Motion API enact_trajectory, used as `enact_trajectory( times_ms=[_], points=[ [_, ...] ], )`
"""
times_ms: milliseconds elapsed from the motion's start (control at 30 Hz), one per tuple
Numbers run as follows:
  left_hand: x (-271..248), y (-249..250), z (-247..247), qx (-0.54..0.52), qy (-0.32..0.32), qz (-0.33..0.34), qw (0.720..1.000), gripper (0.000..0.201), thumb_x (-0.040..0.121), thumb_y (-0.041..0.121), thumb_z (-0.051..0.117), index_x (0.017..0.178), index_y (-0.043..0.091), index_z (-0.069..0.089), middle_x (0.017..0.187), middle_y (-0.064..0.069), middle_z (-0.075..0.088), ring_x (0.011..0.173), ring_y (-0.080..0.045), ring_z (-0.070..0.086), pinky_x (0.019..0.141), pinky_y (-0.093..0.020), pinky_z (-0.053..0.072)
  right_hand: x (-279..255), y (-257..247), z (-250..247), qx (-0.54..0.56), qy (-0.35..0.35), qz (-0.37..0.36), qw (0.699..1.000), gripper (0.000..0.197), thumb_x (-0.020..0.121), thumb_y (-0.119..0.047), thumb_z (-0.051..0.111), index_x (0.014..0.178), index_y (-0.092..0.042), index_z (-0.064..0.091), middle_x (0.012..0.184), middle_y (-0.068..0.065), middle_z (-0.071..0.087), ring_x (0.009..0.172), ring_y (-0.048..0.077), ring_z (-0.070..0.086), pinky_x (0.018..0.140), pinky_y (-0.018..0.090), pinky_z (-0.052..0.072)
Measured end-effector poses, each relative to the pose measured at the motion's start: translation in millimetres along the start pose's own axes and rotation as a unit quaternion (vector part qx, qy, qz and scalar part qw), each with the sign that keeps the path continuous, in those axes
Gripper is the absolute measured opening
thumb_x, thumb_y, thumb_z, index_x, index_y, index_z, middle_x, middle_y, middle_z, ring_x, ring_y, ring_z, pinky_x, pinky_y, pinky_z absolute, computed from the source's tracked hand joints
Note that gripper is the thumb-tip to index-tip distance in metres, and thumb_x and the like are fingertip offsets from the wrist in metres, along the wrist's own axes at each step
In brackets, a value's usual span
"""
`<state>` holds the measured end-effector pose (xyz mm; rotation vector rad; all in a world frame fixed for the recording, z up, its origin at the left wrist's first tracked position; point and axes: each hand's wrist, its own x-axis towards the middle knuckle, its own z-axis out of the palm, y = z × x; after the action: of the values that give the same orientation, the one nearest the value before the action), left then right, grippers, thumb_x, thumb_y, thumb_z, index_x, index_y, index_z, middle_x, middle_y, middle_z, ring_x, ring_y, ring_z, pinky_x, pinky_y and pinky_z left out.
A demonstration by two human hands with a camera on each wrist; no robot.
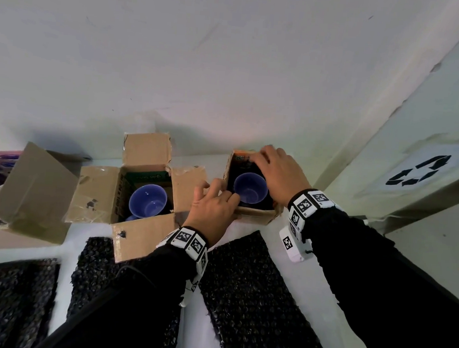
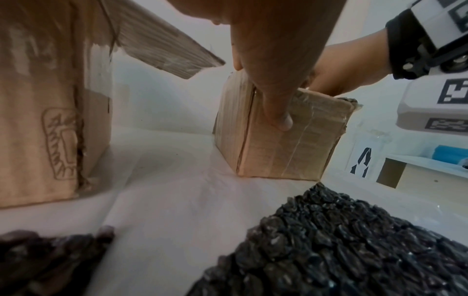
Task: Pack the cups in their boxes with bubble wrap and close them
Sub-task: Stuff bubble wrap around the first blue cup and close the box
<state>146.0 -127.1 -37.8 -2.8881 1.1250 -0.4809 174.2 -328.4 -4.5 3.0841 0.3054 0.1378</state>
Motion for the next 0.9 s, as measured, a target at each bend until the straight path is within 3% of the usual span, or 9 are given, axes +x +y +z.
enact_trajectory(
  times_ms=[67,133,233,300,400,467,667,767,900],
  points=[
    [0,1,0,0.004,-0.008,-0.003,1.000,0.028,0.069,0.032,0.077,0.084,0.020,0.057,0.079,0.005,0.064,0.103,-0.026,0.051,0.086,-0.045,0.028,0,0,2,-0.047,-0.026,-0.020,0.998,0.030,0.088,-0.015,0.055,0.117,-0.018,0.058,0.118,0.005,0.058,0.107,0.028,0.049,0.084,0.038,0.037],
    [1,1,-1,0.003,-0.015,-0.007,1.000,0.028,0.068,0.031,0.078,0.083,0.020,0.057,0.078,0.005,0.064,0.102,-0.026,0.051,0.086,-0.044,0.028,0,3,1,-0.087,-0.041,-0.009,0.995,0.020,0.090,-0.019,0.050,0.105,-0.021,0.063,0.106,0.000,0.065,0.109,0.025,0.047,0.086,0.037,0.032],
    [3,1,-1,0.003,-0.018,-0.003,1.000,0.028,0.067,0.032,0.080,0.081,0.020,0.058,0.077,0.005,0.065,0.102,-0.026,0.050,0.085,-0.044,0.028,-5,6,1,-0.102,-0.041,0.008,0.994,0.020,0.088,-0.022,0.048,0.094,-0.022,0.068,0.094,-0.002,0.068,0.106,0.024,0.046,0.084,0.038,0.030],
    [4,0,0,0.003,-0.016,0.001,1.000,0.027,0.067,0.033,0.080,0.080,0.020,0.059,0.077,0.005,0.065,0.101,-0.026,0.050,0.084,-0.043,0.029,-8,5,2,-0.113,-0.040,0.023,0.992,0.022,0.086,-0.023,0.050,0.091,-0.023,0.072,0.097,0.000,0.065,0.108,0.026,0.044,0.084,0.040,0.026],
    [3,0,3,0.002,-0.008,0.001,1.000,0.023,0.070,0.031,0.078,0.078,0.019,0.060,0.076,0.004,0.064,0.098,-0.028,0.053,0.084,-0.042,0.030,-9,4,1,-0.103,-0.063,0.036,0.992,0.024,0.087,-0.022,0.051,0.092,-0.024,0.074,0.107,-0.003,0.061,0.117,0.027,0.034,0.089,0.043,0.016],
    [1,0,3,0.002,-0.005,0.003,1.000,0.021,0.071,0.031,0.078,0.077,0.019,0.062,0.076,0.004,0.064,0.097,-0.028,0.053,0.084,-0.041,0.030,-8,5,-3,-0.090,-0.090,0.029,0.991,0.025,0.088,-0.020,0.049,0.094,-0.025,0.073,0.104,-0.006,0.062,0.121,0.025,0.031,0.094,0.046,0.010],
    [2,5,0,0.008,0.001,0.006,1.000,0.022,0.070,0.036,0.079,0.074,0.020,0.065,0.076,0.006,0.063,0.098,-0.026,0.048,0.084,-0.042,0.029,-27,3,3,-0.064,-0.059,0.042,0.995,0.018,0.085,-0.015,0.052,0.101,-0.023,0.054,0.088,-0.002,0.069,0.121,0.025,0.041,0.107,0.053,0.002],
    [2,5,0,0.007,0.001,-0.003,1.000,0.021,0.071,0.038,0.077,0.078,0.021,0.067,0.085,0.004,0.062,0.099,-0.026,0.044,0.084,-0.043,0.029,-33,5,6,-0.049,-0.067,0.037,0.996,0.017,0.086,-0.021,0.048,0.101,-0.021,0.056,0.096,0.001,0.067,0.128,0.024,0.038,0.108,0.055,-0.011],
    [-1,6,2,0.003,0.002,-0.001,1.000,0.026,0.072,0.039,0.076,0.085,0.021,0.062,0.086,0.003,0.061,0.097,-0.027,0.045,0.083,-0.043,0.030,-43,6,0,-0.066,-0.048,0.028,0.996,0.017,0.087,-0.025,0.051,0.101,-0.023,0.060,0.104,-0.003,0.065,0.124,0.024,0.038,0.108,0.054,0.002]
  ],
)
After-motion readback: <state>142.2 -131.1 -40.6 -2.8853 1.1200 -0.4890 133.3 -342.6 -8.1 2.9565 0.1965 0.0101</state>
